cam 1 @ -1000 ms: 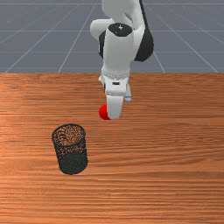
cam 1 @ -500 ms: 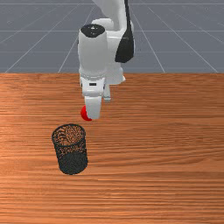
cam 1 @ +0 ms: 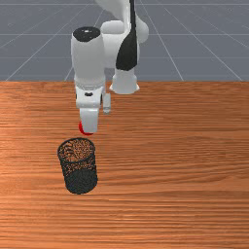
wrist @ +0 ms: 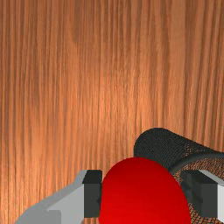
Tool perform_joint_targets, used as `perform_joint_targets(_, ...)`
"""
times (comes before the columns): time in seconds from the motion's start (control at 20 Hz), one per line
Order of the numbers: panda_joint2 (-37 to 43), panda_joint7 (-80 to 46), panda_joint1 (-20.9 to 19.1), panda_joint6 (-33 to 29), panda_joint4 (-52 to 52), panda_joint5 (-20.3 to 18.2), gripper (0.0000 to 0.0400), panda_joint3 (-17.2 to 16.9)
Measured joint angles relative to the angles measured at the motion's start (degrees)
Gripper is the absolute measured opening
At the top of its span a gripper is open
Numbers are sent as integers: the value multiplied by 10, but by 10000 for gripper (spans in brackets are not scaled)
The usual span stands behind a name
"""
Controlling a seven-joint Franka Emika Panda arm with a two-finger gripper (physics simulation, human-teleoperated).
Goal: Put the ball into the container
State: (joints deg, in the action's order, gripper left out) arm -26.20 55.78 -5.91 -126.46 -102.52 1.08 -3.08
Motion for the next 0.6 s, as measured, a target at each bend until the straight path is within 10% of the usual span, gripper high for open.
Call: perform_joint_targets(0.6, -27, -10, 6, 47, 88, 7, 266, -2)
